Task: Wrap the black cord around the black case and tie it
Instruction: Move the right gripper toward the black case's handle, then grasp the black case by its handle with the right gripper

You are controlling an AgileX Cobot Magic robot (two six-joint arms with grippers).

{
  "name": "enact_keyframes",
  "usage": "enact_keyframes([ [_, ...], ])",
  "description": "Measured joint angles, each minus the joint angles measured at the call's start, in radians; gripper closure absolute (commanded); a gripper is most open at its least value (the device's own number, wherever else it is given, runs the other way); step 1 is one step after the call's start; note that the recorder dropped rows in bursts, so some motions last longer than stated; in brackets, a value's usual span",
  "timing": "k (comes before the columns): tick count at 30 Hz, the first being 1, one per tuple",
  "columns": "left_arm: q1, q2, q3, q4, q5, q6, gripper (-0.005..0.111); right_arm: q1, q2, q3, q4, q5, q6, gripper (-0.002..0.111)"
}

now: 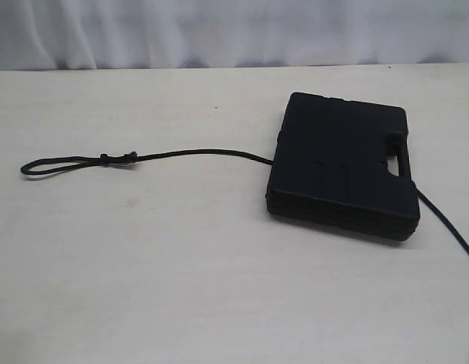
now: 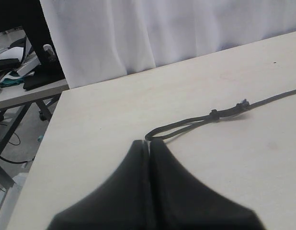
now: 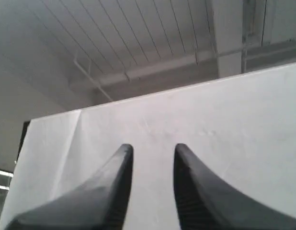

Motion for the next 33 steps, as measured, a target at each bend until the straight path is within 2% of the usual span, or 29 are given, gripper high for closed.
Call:
enact_keyframes([
  [2, 0.0, 0.0, 0.0, 0.0, 0.0, 0.0, 0.107, 0.0, 0.073, -0.132, 0.003, 0.141, 0.0, 0.048],
  [3, 0.0, 0.0, 0.0, 0.0, 0.0, 0.0, 0.107, 0.0, 0.167, -0.254, 0.019, 0.309, 0.0, 0.047],
  [5, 0.0, 0.0, 0.0, 0.0, 0.0, 0.0, 0.107, 0.0, 0.314, -0.435, 0.045, 0.544, 0.0, 0.046],
  [9, 0.0, 0.0, 0.0, 0.0, 0.0, 0.0, 0.107, 0.0, 0.532, -0.659, 0.052, 0.832, -0.035, 0.046],
  [16, 0.0, 0.0, 0.0, 0.0, 0.0, 0.0, 0.107, 0.0, 0.954, -0.894, 0.052, 1.232, -0.15, 0.047],
  [18, 0.0, 0.0, 0.0, 0.0, 0.0, 0.0, 0.107, -0.013, 1.096, -0.921, 0.048, 1.287, -0.173, 0.051],
  [22, 0.0, 0.0, 0.0, 0.0, 0.0, 0.0, 0.107, -0.135, 1.335, -0.936, 0.065, 1.322, -0.192, 0.052],
  [26, 0.0, 0.0, 0.0, 0.0, 0.0, 0.0, 0.107, -0.335, 1.567, -0.94, 0.342, 1.339, -0.359, 0.052],
  [28, 0.0, 0.0, 0.0, 0.0, 0.0, 0.0, 0.107, -0.415, 1.662, -0.94, 0.402, 1.364, -0.42, 0.052],
  [30, 0.0, 0.0, 0.0, 0.0, 0.0, 0.0, 0.107, -0.471, 1.752, -0.94, 0.439, 1.37, -0.479, 0.052],
  [33, 0.0, 0.0, 0.0, 0.0, 0.0, 0.0, 0.107, -0.49, 1.817, -0.94, 0.483, 1.37, -0.557, 0.052],
])
